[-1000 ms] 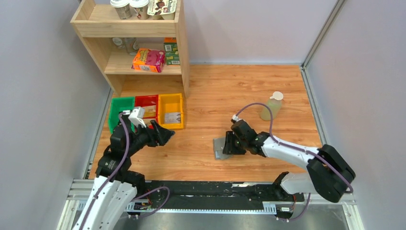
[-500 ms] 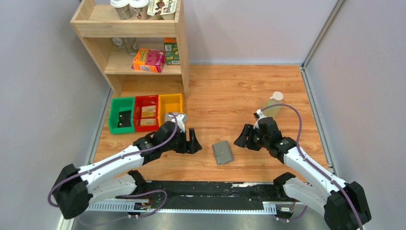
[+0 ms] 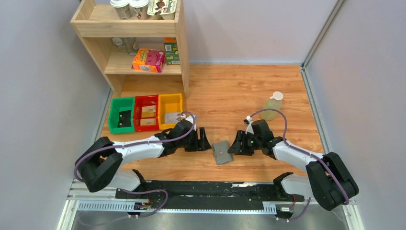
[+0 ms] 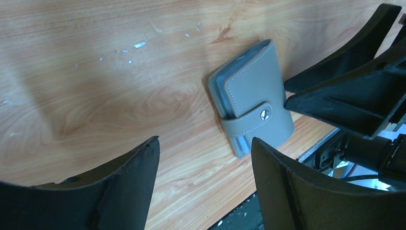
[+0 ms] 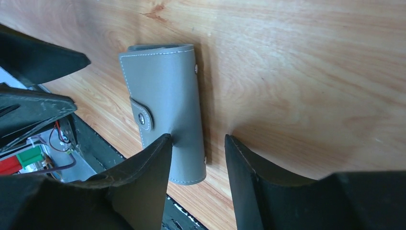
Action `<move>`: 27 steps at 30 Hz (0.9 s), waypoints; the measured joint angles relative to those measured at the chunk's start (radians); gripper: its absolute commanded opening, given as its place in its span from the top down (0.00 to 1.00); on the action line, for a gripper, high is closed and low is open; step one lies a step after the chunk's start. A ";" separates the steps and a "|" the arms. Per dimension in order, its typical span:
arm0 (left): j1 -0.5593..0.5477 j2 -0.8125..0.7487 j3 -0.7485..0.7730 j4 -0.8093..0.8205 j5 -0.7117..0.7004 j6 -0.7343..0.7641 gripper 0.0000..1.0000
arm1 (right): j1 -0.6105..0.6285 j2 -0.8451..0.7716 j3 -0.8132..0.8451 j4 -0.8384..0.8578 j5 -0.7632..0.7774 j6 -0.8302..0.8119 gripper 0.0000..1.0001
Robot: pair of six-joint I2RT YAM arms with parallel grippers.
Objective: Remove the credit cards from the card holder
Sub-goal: Move the card holder to the center of the board, then open the card holder at the center of the board.
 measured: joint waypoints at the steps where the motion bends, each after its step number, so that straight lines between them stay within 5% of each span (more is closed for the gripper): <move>1: 0.000 0.015 0.000 0.018 0.005 -0.009 0.26 | 0.001 0.004 -0.005 0.018 -0.011 0.000 0.49; 27: -0.068 0.238 0.027 0.278 0.079 -0.186 0.28 | 0.123 0.101 0.025 0.109 0.053 0.078 0.57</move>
